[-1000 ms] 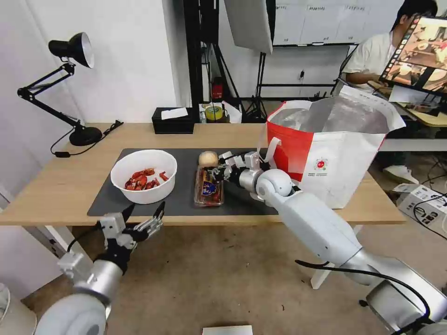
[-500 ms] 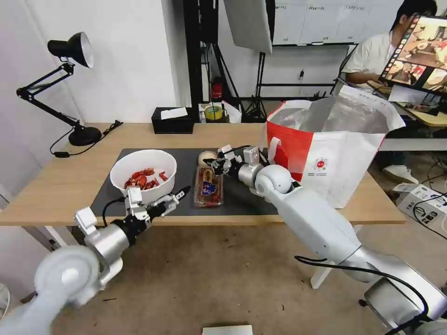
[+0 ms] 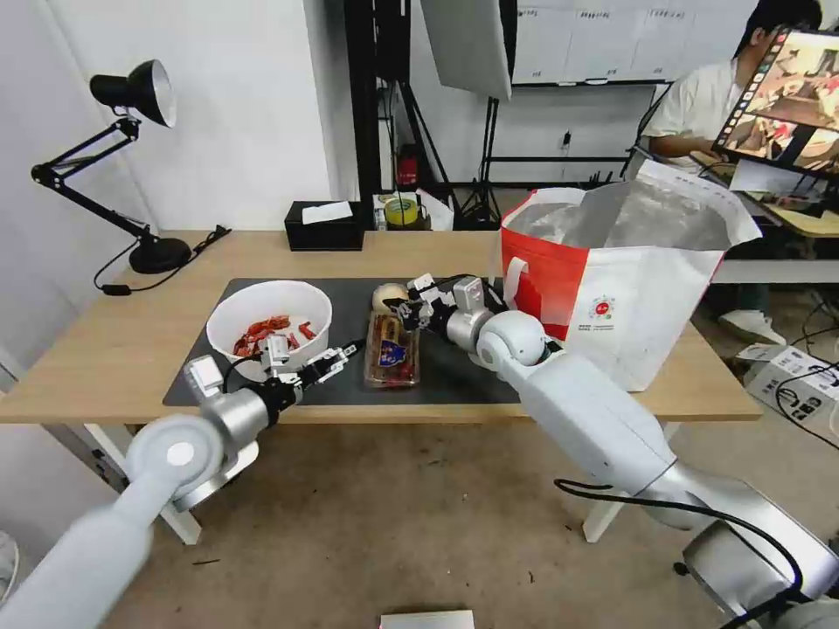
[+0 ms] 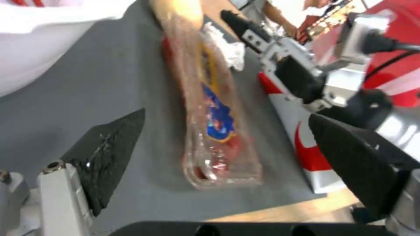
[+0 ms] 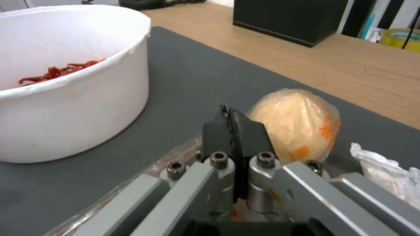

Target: Pick up the trash from the table and place it into the takeout bag.

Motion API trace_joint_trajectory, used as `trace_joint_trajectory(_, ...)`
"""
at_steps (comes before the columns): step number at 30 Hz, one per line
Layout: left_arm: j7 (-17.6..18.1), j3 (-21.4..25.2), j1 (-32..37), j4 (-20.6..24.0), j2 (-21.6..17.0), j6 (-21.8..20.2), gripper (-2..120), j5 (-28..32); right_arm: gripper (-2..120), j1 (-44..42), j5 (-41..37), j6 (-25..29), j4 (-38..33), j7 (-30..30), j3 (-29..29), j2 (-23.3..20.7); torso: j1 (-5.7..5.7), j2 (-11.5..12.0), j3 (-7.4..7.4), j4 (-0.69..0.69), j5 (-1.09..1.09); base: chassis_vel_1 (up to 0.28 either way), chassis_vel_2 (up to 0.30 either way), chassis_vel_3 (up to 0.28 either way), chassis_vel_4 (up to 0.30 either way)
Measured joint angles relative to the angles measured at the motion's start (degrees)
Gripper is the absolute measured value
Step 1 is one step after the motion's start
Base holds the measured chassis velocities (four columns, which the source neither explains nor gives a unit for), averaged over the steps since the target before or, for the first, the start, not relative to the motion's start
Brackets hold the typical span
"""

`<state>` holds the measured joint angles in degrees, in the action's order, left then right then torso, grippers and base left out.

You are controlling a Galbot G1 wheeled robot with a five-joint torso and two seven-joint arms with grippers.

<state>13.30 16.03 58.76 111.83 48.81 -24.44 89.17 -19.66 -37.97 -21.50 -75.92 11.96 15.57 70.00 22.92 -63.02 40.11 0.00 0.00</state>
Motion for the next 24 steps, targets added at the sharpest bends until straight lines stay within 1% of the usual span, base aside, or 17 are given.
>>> trace_joint_trajectory(3,0.6,-1.1,-1.0,-1.0,0.6,-0.1,100,-0.3,0,0.0,0.0,-0.3,0.7,0.0,0.2,0.3,0.00,0.0,0.00,0.00,0.00,0.000,0.000,0.000,0.000)
trace_joint_trajectory(10,1.2,-2.3,-2.1,-1.9,1.9,-0.1,100,-1.0,0,0.1,0.0,-1.3,2.4,0.1,0.7,0.6,0.00,0.0,0.00,0.00,0.00,0.000,0.000,0.000,0.000)
trace_joint_trajectory(22,2.4,-3.3,-3.8,-3.2,3.1,-0.1,100,-2.0,0,0.1,-0.1,-1.9,2.9,0.5,1.2,0.3,-0.01,0.0,0.00,0.00,0.00,0.000,0.000,0.000,0.000)
trace_joint_trajectory(24,3.2,-4.2,-4.7,-3.6,3.1,-0.1,100,-2.3,0,-0.1,-0.2,-2.0,2.6,0.5,1.2,0.3,-0.01,0.0,0.00,0.00,0.00,0.000,0.000,0.000,0.000)
